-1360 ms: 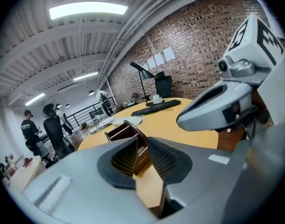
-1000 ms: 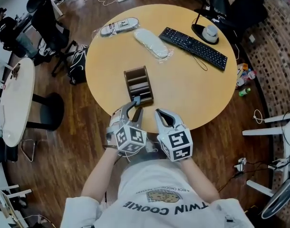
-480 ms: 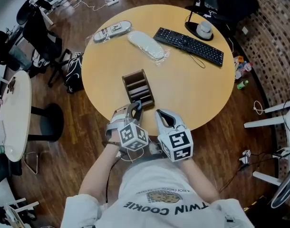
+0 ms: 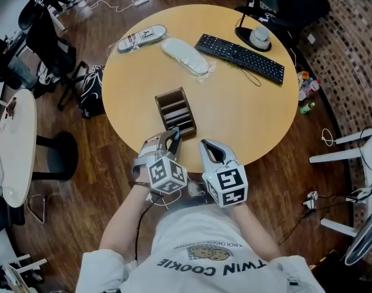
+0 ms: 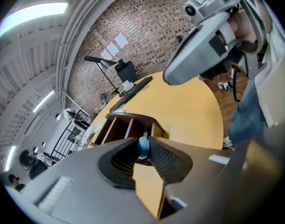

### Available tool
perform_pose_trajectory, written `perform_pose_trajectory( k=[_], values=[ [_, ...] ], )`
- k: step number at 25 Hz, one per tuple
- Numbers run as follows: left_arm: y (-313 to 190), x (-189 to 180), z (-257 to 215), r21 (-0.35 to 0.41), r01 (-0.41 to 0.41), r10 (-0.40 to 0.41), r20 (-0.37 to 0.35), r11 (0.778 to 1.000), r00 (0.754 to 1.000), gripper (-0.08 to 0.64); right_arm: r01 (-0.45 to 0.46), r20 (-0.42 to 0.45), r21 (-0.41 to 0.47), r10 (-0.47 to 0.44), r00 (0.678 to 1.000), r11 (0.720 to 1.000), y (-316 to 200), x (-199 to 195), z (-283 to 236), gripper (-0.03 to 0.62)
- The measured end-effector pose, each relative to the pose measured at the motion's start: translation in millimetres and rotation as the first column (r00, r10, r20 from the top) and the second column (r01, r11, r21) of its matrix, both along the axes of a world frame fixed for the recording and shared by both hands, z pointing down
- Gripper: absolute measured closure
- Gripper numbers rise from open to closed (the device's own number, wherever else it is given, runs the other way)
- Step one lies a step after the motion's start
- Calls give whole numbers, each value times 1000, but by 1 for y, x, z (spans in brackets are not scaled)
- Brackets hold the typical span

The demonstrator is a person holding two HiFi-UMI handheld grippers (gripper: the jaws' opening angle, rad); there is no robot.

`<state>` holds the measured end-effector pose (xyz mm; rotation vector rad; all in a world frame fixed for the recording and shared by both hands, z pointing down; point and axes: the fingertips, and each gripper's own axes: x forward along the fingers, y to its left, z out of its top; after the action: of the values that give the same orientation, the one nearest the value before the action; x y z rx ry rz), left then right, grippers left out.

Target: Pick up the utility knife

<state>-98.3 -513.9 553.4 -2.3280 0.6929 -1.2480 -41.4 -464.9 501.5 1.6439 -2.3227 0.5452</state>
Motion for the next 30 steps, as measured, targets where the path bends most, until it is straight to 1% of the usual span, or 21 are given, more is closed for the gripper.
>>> perform_pose_trajectory(
  k=[4,10,14,17,19,22,27,30],
  values=[
    [0,-2,-11,-1,40,-41,-63,999,997,483,10,-8,-6,-10,1000,1000,3,-1,-1,591],
    [9,1,-29,7,83,-82,-130,996,988,483,30,4,-11,-29,1000,1000,10,-1,-2,591],
    [23,6,-38,1,141,-138,-175,990,975,483,67,10,-8,-67,998,998,22,4,-5,591],
    [37,9,-45,-3,188,-185,-209,982,960,483,99,11,-2,-99,995,995,33,9,-8,591],
    [43,11,-51,-8,224,-220,-242,974,945,483,118,10,7,-118,993,993,38,12,-11,591],
    [52,13,-60,-28,281,-276,-296,959,914,483,138,9,20,-138,990,990,47,18,-16,591],
    [68,18,-74,-62,358,-355,-371,931,858,483,167,16,34,-168,986,985,62,30,-22,591],
    [78,18,-81,-80,402,-398,-414,912,819,483,192,20,42,-193,981,981,71,33,-25,591]
  ],
)
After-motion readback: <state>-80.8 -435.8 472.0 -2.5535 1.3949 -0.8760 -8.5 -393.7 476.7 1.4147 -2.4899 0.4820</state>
